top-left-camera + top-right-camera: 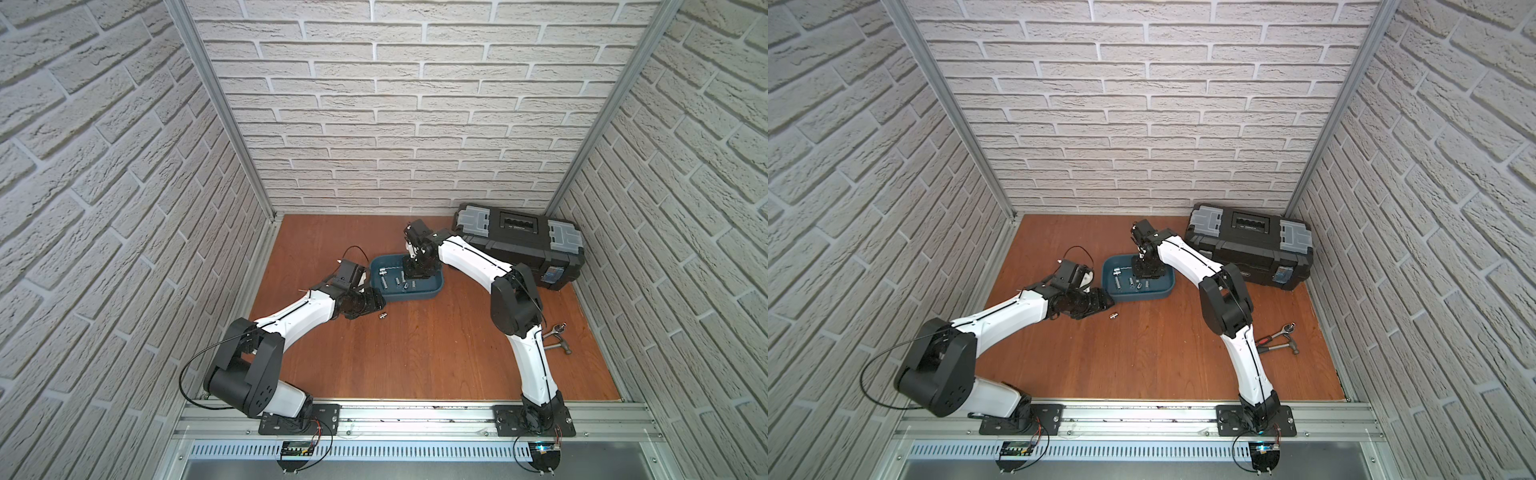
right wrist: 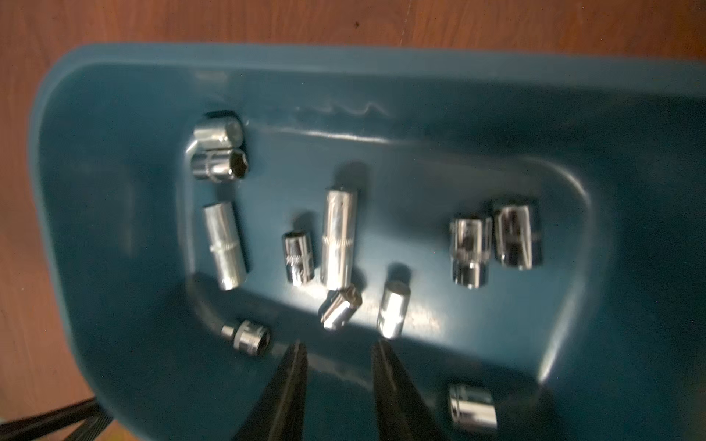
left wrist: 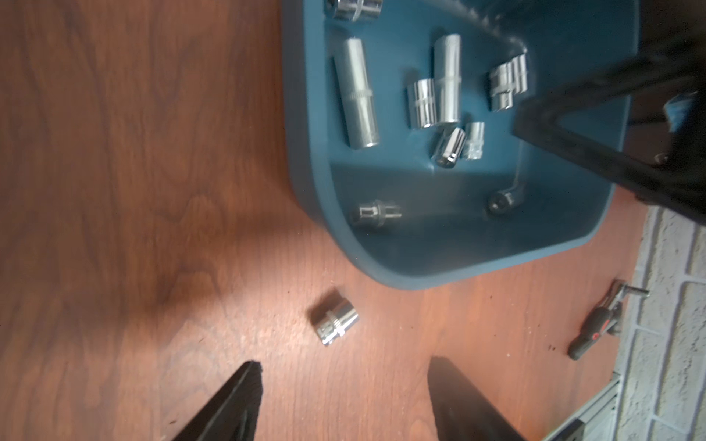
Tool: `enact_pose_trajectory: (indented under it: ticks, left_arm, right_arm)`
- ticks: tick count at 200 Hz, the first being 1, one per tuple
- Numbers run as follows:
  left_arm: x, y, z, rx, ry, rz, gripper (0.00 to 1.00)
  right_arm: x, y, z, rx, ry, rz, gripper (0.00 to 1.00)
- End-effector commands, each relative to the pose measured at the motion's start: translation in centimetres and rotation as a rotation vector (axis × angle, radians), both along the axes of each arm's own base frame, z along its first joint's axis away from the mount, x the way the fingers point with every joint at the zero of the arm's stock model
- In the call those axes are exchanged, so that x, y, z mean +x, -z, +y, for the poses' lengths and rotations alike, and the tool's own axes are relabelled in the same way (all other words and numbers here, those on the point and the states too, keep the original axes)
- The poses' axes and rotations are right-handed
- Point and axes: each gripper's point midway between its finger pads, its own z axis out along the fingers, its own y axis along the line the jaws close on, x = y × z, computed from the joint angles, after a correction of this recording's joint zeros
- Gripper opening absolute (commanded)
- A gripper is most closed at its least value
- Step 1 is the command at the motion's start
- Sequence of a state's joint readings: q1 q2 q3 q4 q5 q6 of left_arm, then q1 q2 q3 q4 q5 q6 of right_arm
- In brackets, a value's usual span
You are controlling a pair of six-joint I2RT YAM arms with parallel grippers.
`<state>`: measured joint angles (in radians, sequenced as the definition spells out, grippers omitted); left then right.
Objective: Put the socket on the desktop into the storage box
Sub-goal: Place the socket head in the storage box, then pick up the socket head from the center of the board.
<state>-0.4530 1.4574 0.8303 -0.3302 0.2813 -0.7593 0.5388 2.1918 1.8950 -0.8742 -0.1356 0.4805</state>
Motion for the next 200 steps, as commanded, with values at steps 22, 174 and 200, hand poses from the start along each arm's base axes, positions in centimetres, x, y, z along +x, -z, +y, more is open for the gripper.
enact_pose_trajectory:
  ticks: [22, 174, 200]
  left_arm:
    - [-0.4, -0.9, -0.1, 0.057, 0.082, -0.024, 0.72]
    - [-2.1, 0.0, -1.7, 0.248, 0.287, -0.033, 0.68]
    - [-1.8, 0.2, -2.0, 0.273, 0.319, -0.037, 0.67]
  right_arm:
    - [-3.2, -4.2, 0.3, 0.08, -0.064, -0.095, 0.35]
    - [-14.2, -5.6, -2.3, 0.251, -0.198, -0.206, 0.36]
    - [-15.3, -5.8, -2.3, 0.286, -0.222, -0.221, 0.36]
